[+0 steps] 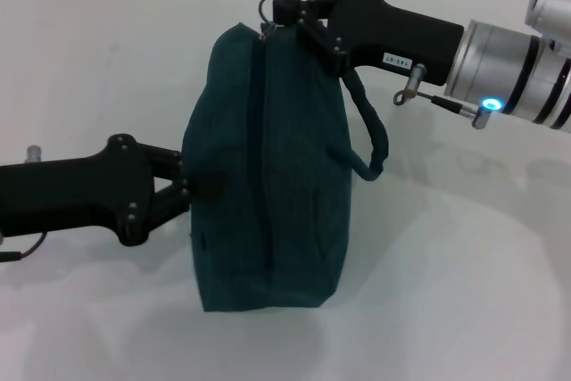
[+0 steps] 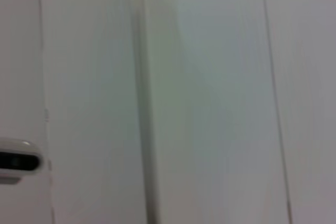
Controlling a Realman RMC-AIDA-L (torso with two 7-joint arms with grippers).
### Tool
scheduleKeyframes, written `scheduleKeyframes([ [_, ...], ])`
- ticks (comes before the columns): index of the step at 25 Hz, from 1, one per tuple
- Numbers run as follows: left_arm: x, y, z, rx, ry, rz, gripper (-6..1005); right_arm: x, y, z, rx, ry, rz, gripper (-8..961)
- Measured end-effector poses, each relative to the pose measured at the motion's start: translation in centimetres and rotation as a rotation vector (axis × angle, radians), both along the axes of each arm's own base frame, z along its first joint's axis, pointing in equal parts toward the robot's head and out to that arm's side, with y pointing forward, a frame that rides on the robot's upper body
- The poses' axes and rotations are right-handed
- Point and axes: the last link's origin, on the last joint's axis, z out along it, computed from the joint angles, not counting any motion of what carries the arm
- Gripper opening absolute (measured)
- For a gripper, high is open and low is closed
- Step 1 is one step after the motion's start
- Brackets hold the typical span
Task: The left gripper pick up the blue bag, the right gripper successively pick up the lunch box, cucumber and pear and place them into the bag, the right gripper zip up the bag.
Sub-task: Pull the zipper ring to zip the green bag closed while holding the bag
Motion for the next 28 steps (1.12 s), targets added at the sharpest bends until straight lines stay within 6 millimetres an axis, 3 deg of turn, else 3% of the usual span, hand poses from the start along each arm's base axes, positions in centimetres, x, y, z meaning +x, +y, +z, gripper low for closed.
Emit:
scheduleKeyframes([
  [28,-3.0,0.9,1.3,0.137,-0.100,0.147,68,1.7,0.6,0.7,0.046,0.020,-0.086,6],
])
